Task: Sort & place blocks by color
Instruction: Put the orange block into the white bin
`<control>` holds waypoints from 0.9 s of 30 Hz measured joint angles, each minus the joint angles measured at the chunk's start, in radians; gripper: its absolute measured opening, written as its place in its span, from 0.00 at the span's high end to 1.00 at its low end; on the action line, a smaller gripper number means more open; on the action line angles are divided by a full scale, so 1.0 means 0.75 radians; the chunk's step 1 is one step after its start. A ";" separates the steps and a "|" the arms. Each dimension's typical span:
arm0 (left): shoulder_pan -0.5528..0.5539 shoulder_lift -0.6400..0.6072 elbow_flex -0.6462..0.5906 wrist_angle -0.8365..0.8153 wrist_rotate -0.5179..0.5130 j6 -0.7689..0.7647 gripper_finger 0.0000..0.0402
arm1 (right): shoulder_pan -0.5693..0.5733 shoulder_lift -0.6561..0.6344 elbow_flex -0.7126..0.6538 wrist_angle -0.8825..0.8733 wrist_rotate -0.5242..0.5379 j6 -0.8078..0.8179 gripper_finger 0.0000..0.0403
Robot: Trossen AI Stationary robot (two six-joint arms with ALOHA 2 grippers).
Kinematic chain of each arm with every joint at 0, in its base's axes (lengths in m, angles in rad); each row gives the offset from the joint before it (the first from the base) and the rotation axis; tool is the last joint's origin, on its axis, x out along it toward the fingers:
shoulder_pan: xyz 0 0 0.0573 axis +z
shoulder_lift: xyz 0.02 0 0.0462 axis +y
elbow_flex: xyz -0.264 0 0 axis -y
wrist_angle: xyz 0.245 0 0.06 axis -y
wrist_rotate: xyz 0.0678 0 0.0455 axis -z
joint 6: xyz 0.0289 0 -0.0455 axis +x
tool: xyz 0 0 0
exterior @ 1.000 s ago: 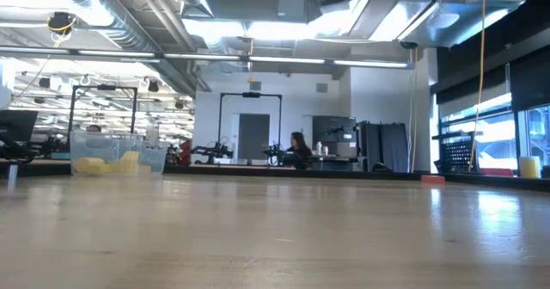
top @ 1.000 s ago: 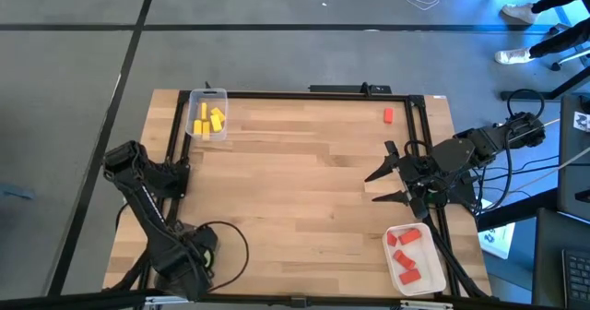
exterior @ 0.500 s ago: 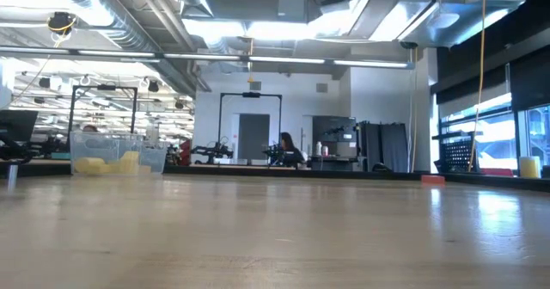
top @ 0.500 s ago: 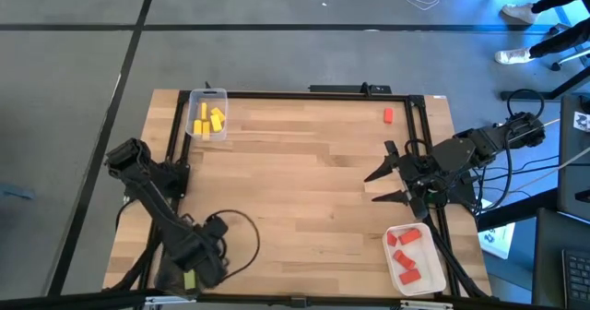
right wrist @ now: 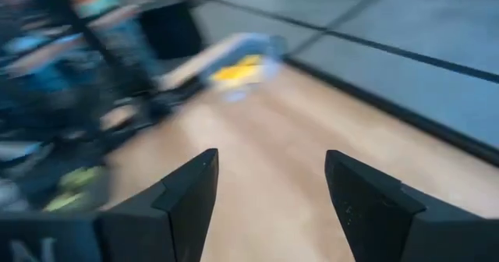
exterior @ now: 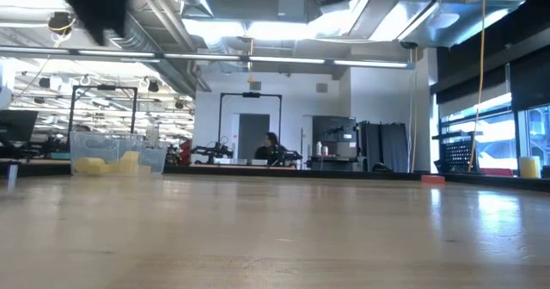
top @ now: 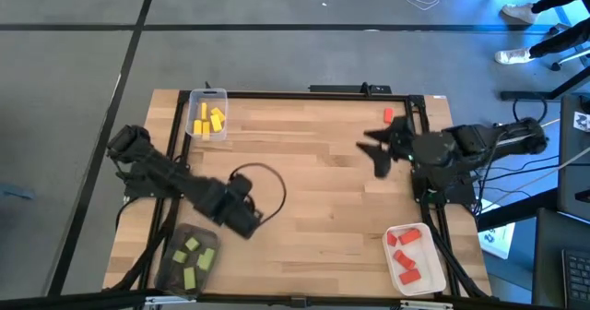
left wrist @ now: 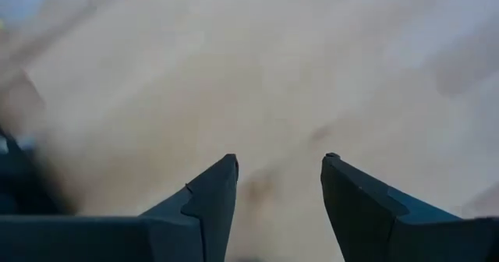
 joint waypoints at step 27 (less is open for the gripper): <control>1.066 -0.218 -0.001 0.527 0.302 1.690 0.56 | -1.411 0.641 0.000 -0.380 -0.482 0.160 0.41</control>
